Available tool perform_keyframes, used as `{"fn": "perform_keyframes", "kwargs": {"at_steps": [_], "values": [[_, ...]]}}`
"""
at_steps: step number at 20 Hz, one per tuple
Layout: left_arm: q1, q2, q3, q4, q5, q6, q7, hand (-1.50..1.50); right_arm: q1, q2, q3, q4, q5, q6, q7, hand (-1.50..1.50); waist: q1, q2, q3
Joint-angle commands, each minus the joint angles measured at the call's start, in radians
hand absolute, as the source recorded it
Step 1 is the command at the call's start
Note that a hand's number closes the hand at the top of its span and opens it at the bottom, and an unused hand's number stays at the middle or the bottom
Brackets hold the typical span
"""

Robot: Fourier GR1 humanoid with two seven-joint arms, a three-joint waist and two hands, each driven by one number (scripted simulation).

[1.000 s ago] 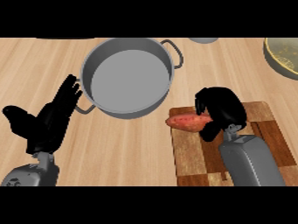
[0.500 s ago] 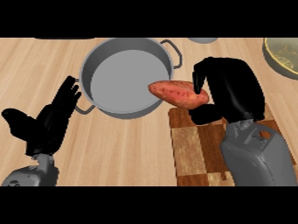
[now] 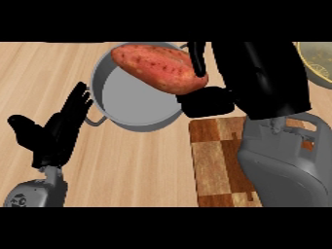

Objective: Pick the sweet potato from the cutting board and place it in the pot

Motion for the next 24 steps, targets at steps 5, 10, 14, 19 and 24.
{"fn": "perform_keyframes", "kwargs": {"at_steps": [5, 10, 14, 19, 24], "values": [[0.035, 0.009, 0.019, -0.008, 0.017, -0.025, -0.024, 0.00, -0.236, 0.000, 0.025, 0.308, -0.099, -0.160, 0.128, 1.50, 0.011, 0.002, 0.000], [0.023, 0.000, 0.002, 0.018, 0.004, -0.036, -0.049, 0.00, -0.338, 0.000, -0.040, 0.577, -0.067, -0.262, 0.019, 1.50, 0.014, 0.007, -0.001], [-0.020, -0.013, -0.018, -0.046, -0.011, 0.000, 0.053, 0.00, -0.397, 0.000, 0.026, 0.761, -0.119, -0.386, 0.031, 1.50, 0.026, 0.007, 0.000], [0.025, -0.020, -0.033, -0.047, -0.005, -0.020, 0.030, 0.00, -0.491, 0.000, 0.040, 0.981, -0.151, -0.421, -0.077, 1.50, 0.042, 0.012, -0.001], [-0.039, -0.046, -0.036, 0.014, -0.044, 0.020, 0.006, 0.00, -0.409, 0.000, 0.005, 1.045, -0.345, -0.498, -0.052, -1.50, 0.040, 0.013, 0.000]]}}
